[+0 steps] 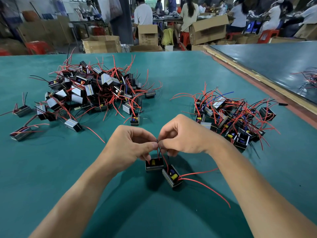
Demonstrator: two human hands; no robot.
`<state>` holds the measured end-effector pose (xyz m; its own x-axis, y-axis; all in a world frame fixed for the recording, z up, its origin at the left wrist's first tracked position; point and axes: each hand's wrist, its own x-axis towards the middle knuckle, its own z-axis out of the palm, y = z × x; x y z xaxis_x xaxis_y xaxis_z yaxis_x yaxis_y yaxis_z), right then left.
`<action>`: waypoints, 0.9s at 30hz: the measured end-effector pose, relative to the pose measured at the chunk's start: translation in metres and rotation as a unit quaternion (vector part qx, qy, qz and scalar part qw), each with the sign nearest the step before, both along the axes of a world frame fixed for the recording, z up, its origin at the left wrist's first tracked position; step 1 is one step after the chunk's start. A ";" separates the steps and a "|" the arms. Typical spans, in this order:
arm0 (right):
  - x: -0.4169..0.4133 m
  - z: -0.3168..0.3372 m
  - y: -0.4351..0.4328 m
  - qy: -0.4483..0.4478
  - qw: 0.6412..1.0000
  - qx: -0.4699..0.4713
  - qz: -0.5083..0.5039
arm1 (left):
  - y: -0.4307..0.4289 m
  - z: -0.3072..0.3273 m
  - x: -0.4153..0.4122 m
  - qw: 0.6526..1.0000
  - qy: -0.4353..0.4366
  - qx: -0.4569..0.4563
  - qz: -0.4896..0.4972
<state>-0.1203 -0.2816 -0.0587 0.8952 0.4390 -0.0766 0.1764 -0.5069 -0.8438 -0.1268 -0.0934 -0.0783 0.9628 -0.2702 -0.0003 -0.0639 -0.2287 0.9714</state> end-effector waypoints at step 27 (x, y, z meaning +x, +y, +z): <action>0.005 -0.005 -0.002 -0.015 0.998 0.050 -0.030 | -0.010 -0.001 -0.006 1.000 0.024 0.013 0.011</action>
